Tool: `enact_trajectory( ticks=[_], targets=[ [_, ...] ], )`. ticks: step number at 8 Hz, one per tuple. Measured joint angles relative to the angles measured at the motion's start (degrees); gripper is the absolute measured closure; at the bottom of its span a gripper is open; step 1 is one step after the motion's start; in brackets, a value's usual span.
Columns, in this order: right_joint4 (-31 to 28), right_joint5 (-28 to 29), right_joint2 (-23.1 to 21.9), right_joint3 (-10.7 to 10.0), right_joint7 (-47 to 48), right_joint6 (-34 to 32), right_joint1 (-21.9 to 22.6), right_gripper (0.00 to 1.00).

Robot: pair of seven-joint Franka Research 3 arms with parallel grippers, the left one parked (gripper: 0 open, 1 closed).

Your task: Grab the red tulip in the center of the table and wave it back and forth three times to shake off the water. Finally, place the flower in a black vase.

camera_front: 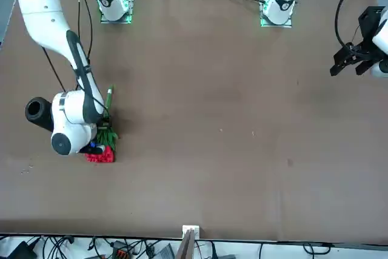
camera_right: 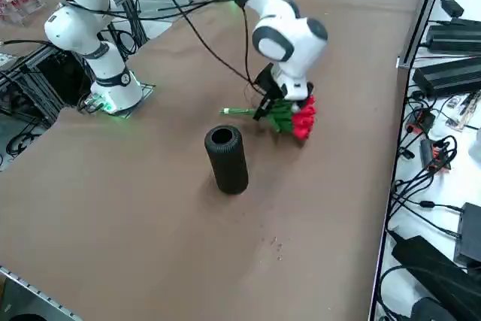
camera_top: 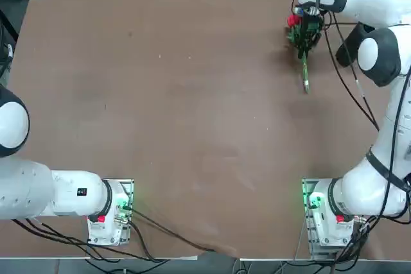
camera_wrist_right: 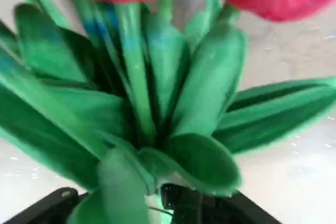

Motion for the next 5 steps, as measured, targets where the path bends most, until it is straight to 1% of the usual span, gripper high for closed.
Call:
enact_trajectory(
  ticks=[1,2,3,4,5],
  targets=[
    [1.0,0.0,-3.1,-0.1,3.4,-1.3,0.2,0.81],
    [1.6,0.0,-7.3,-0.4,6.5,-2.1,0.0,0.81],
    [1.8,-0.1,-12.1,-0.8,9.7,-2.6,-0.4,0.85],
    [1.9,-0.5,-16.9,-2.1,13.8,-2.8,-0.6,0.85],
    [2.0,-1.6,-20.8,-5.3,16.6,-3.0,-1.0,0.85]
  ],
)
